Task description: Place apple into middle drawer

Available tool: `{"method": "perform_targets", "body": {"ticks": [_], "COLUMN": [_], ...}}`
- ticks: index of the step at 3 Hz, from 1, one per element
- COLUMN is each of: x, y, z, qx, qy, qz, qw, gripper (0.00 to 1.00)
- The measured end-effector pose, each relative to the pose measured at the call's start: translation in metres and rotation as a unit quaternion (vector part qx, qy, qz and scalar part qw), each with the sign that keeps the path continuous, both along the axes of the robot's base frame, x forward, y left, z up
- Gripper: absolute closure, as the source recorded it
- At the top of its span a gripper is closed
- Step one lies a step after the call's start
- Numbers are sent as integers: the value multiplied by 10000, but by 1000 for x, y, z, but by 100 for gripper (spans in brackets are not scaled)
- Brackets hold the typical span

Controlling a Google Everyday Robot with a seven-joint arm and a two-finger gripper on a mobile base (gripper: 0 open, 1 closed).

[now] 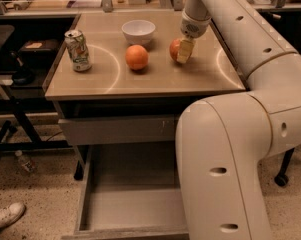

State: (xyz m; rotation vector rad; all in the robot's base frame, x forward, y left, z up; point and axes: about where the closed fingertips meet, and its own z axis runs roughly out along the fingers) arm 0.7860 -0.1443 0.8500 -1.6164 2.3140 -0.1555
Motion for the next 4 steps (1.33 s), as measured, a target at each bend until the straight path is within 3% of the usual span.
{"method": "perform_targets", "body": {"ticks": [1,2,3,4], "x": [-17,-53,-108,-113], "y": [-10,-23,-27,-28], "z": [27,57,27,39], "qx": [75,211,224,231], "qy": [-290,-617,-359,-468], "qz": [-70,-265,-265,-264], "qw": [9995,9975,9988,9983], "gripper": [100,100,100,100]}}
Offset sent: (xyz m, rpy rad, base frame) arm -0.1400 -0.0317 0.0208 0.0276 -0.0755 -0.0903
